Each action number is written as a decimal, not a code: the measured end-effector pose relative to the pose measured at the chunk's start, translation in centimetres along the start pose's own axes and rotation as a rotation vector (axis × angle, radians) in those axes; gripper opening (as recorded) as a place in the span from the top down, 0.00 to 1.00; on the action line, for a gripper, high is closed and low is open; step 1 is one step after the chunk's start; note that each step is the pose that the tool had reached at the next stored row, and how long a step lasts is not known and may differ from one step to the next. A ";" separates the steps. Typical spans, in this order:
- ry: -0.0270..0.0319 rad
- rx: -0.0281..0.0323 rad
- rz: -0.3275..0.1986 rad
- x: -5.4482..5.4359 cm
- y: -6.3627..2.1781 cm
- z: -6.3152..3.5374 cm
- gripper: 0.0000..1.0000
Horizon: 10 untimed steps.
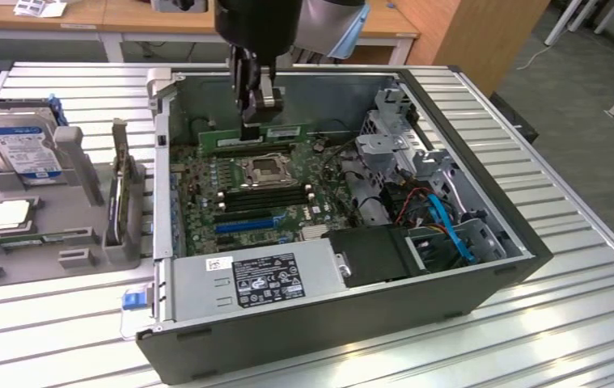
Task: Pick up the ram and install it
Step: 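Pick up the ram and move it above insertion slot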
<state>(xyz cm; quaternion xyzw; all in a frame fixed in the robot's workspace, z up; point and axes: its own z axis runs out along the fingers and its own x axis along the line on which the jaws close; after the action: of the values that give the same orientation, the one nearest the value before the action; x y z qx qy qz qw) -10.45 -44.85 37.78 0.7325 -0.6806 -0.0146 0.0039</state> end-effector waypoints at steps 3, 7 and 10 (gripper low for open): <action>-0.0010 0.0007 0.034 0.0 0.00 0.01 0.88; -0.0019 0.0014 0.074 0.0 0.00 0.00 0.88; -0.0018 0.0014 0.074 0.0 0.00 0.00 0.88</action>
<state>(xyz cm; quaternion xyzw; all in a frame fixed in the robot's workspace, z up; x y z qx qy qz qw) -10.46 -44.83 37.77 0.7067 -0.7074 -0.0147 0.0033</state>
